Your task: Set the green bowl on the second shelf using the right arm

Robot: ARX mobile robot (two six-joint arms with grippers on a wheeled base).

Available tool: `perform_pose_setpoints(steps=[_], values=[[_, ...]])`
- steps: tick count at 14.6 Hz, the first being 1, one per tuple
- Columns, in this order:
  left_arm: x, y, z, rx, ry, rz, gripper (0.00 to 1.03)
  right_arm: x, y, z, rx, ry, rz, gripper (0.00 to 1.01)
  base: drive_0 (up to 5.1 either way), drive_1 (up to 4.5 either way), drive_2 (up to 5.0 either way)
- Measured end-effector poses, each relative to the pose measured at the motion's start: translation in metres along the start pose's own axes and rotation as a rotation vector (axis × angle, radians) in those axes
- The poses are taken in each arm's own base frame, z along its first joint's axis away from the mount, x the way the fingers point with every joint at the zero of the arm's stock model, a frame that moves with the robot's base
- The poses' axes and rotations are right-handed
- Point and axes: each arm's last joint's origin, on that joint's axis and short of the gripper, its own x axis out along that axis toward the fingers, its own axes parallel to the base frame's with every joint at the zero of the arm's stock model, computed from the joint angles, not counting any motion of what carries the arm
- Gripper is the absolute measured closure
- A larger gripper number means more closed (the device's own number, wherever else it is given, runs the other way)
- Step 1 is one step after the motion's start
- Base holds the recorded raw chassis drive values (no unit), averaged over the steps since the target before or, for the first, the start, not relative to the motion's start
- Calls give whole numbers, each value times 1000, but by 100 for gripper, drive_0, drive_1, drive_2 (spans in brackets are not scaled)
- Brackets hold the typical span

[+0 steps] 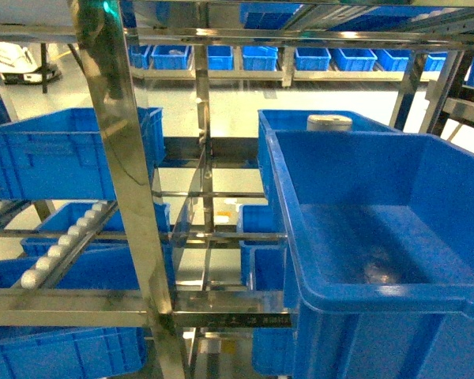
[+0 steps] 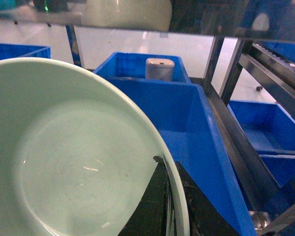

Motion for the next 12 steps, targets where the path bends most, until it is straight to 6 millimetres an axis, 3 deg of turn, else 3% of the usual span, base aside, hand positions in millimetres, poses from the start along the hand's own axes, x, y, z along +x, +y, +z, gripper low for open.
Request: perform_pose_setpoints(steps=[4, 12], values=[[0, 0, 0, 0, 0, 0, 5, 47, 4, -23, -40, 73, 46, 99, 0, 0, 0], [0, 0, 0, 0, 0, 0, 5, 145, -12, -59, -25, 252, 44, 99, 0, 0, 0]])
